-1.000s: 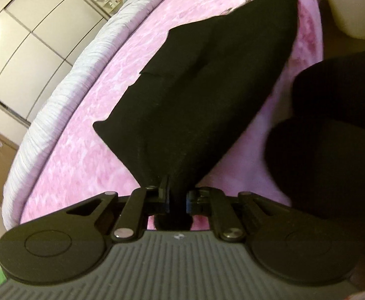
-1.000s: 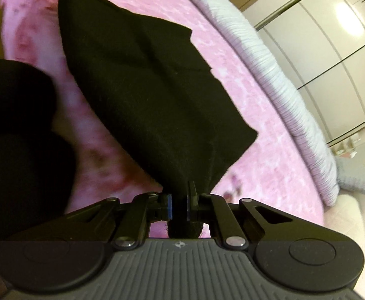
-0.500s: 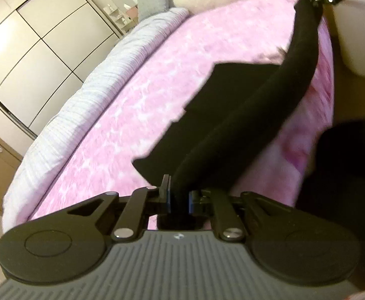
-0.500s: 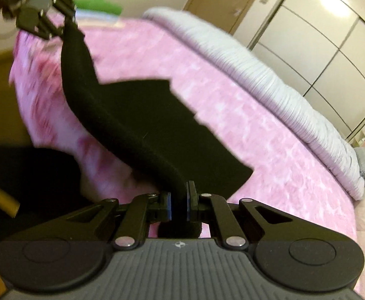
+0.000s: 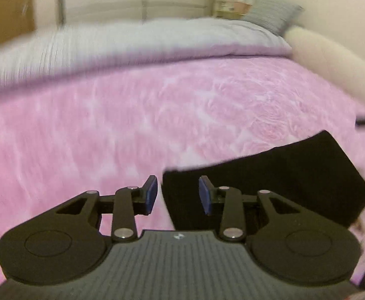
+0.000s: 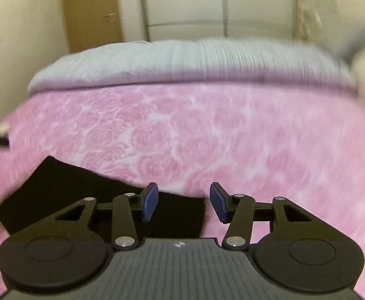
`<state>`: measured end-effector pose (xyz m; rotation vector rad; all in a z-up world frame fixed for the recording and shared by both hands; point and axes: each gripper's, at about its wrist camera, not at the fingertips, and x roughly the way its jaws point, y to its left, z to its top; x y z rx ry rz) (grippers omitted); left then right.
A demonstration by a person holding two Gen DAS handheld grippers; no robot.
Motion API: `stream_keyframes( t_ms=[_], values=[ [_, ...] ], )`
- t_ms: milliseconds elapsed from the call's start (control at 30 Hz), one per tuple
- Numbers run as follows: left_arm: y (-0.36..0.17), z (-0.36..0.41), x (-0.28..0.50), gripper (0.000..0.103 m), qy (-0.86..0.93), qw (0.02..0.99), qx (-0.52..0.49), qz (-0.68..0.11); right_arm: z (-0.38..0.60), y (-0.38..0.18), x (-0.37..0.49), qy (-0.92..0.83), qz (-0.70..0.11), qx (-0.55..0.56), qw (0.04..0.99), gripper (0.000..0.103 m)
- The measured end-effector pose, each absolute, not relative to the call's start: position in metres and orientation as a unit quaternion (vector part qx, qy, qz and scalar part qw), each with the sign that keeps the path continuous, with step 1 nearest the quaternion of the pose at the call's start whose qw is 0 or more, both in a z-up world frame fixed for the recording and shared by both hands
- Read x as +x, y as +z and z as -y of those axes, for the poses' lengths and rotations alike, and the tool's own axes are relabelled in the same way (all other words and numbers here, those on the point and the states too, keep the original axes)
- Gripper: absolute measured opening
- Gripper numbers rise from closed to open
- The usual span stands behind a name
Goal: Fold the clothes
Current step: 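Fold the lifted edge over the garment and lay it down with both tools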
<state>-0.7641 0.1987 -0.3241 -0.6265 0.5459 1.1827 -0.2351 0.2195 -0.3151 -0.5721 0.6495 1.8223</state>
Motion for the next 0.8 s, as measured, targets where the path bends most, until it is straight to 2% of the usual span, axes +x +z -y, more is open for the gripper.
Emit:
stream_keyframes(
  t_ms=[100, 233, 367, 400, 433, 467, 533, 600, 700, 733, 800],
  values=[
    [-0.349, -0.208, -0.780, 0.032, 0.533, 0.740, -0.345, -0.223, -0.223, -0.353, -0.225, 0.741, -0.336, -0.239, 0.530, 0.052],
    [-0.360, -0.224, -0.780, 0.037, 0.533, 0.736, -0.357, -0.213, -0.224, -0.381, -0.217, 0.719, -0.388, -0.221, 0.533, 0.052],
    [-0.371, -0.226, -0.764, 0.034, 0.529, 0.736, -0.371, -0.203, -0.224, -0.397, -0.215, 0.706, -0.417, -0.190, 0.540, 0.051],
    [-0.373, -0.230, -0.761, 0.032, 0.526, 0.737, -0.373, -0.204, -0.224, -0.400, -0.215, 0.706, -0.422, -0.182, 0.539, 0.044],
    [-0.377, -0.232, -0.756, 0.016, 0.526, 0.738, -0.368, -0.205, -0.225, -0.404, -0.216, 0.706, -0.425, -0.174, 0.538, 0.022],
    [-0.379, -0.234, -0.752, 0.007, 0.531, 0.740, -0.356, -0.210, -0.227, -0.406, -0.218, 0.708, -0.425, -0.169, 0.539, 0.015],
    [-0.383, -0.238, -0.746, 0.006, 0.546, 0.736, -0.329, -0.227, -0.227, -0.401, -0.225, 0.718, -0.396, -0.170, 0.546, 0.012],
    [-0.397, -0.246, -0.744, 0.010, 0.558, 0.725, -0.323, -0.243, -0.226, -0.401, -0.230, 0.720, -0.367, -0.183, 0.559, 0.009],
    [-0.393, -0.244, -0.740, 0.011, 0.575, 0.715, -0.313, -0.246, -0.238, -0.419, -0.222, 0.690, -0.404, -0.181, 0.572, 0.013],
    [-0.388, -0.241, -0.735, 0.011, 0.585, 0.711, -0.296, -0.257, -0.239, -0.416, -0.220, 0.683, -0.412, -0.172, 0.578, 0.023],
    [-0.374, -0.234, -0.730, 0.011, 0.606, 0.703, -0.264, -0.263, -0.237, -0.403, -0.222, 0.670, -0.397, -0.172, 0.603, 0.031]
  ],
)
